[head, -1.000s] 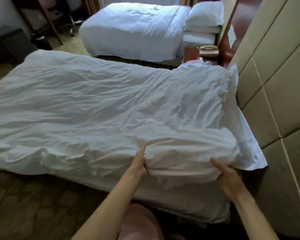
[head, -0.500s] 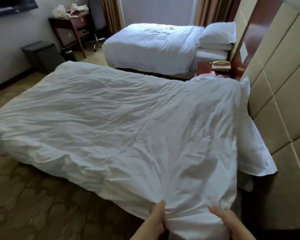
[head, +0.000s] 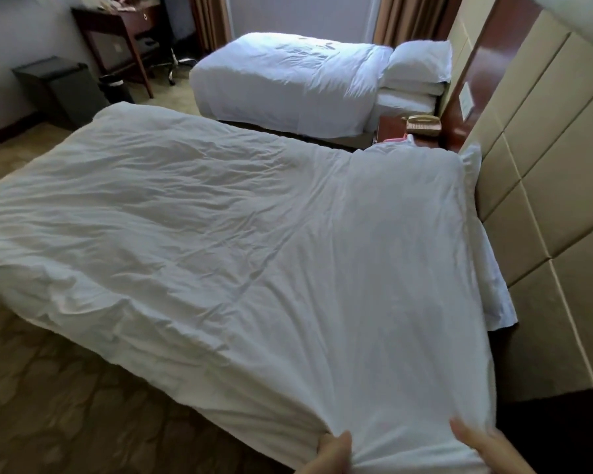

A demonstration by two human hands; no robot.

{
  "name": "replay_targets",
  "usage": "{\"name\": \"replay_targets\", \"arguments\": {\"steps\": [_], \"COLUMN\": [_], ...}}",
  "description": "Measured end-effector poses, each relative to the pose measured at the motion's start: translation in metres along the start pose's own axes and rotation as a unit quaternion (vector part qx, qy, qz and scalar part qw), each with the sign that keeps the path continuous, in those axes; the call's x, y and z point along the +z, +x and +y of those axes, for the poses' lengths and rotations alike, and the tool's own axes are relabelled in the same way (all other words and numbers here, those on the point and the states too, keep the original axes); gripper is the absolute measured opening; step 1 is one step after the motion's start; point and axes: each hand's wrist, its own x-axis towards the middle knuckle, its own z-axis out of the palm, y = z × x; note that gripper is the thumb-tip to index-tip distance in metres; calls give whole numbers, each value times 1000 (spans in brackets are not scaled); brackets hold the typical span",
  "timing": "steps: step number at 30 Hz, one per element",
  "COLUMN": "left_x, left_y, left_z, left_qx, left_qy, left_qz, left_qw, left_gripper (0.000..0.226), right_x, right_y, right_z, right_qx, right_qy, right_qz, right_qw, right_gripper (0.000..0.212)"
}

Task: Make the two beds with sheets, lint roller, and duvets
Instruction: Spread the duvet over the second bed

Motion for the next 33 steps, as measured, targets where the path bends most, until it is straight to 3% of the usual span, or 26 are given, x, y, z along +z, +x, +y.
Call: {"name": "replay_targets", "arguments": {"steps": [1, 2, 4, 5, 7, 12, 15, 19, 26, 33], "left_x": [-11, -22, -43, -44, -54, -77, -99, -118, -141, -165], "left_y": [1, 1, 5, 6, 9, 21, 25, 38, 34, 37], "left_z": [-9, -20, -41, -42, -42, -47, -43, -50, -50, -23], "left_qx": [0, 8, -38, -88, -93, -73, -84, -80, -130, -135], "left_qy": [-10, -6, -50, -63, 7, 33, 82, 125, 89, 45], "left_qz": [-35, -91, -183, -182, -125, -21, 22, 24, 49, 76], "left_qw": [999, 996, 981, 977, 988, 997, 993, 989, 986, 987], "left_gripper": [53, 49, 54, 43, 14, 21, 21, 29, 17, 22], "right_x": [1, 2, 6, 8, 9, 23, 39, 63, 80, 91], "right_y": [1, 3, 1, 4, 14, 24, 26, 19, 18, 40], "right_z": [6, 10, 9, 9, 19, 49, 64, 81, 90, 79], "right_qx": [6, 8, 21, 27, 39, 84, 118, 147, 135, 104], "right_qy": [-16, -29, -60, -72, -107, -190, -199, -212, -235, -241], "right_qz": [29, 42, 69, 101, 153, 234, 195, 149, 121, 107], "right_qw": [999, 999, 996, 992, 982, 950, 953, 955, 955, 959], "right_gripper": [116, 114, 80, 64, 55, 56, 57, 52, 49, 44]}}
